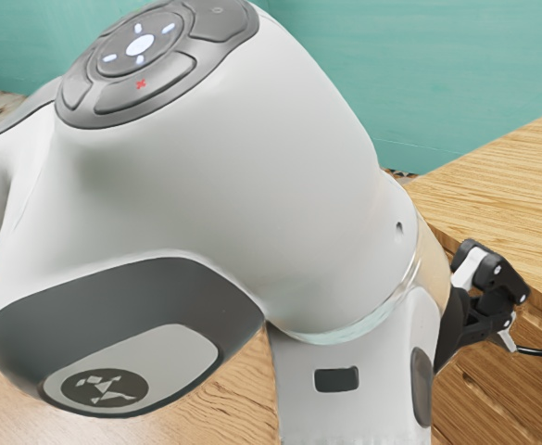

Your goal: Pull the drawer handle with one arm to open the drawer

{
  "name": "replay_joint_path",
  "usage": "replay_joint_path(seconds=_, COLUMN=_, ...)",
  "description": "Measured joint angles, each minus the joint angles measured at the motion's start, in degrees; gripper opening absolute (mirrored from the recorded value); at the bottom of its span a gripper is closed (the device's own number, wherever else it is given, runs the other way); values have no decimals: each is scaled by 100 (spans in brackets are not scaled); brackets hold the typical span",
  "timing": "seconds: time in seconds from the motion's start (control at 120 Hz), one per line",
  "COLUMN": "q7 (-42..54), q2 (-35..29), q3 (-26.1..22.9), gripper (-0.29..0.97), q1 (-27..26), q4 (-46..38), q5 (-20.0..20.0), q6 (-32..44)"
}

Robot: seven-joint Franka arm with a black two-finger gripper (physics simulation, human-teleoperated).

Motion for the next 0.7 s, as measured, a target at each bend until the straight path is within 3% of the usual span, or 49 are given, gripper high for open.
replay_joint_path(seconds=0.7, q7=-1, q2=118, q3=99, gripper=68, q1=83, q4=-213, q5=61, q6=406)
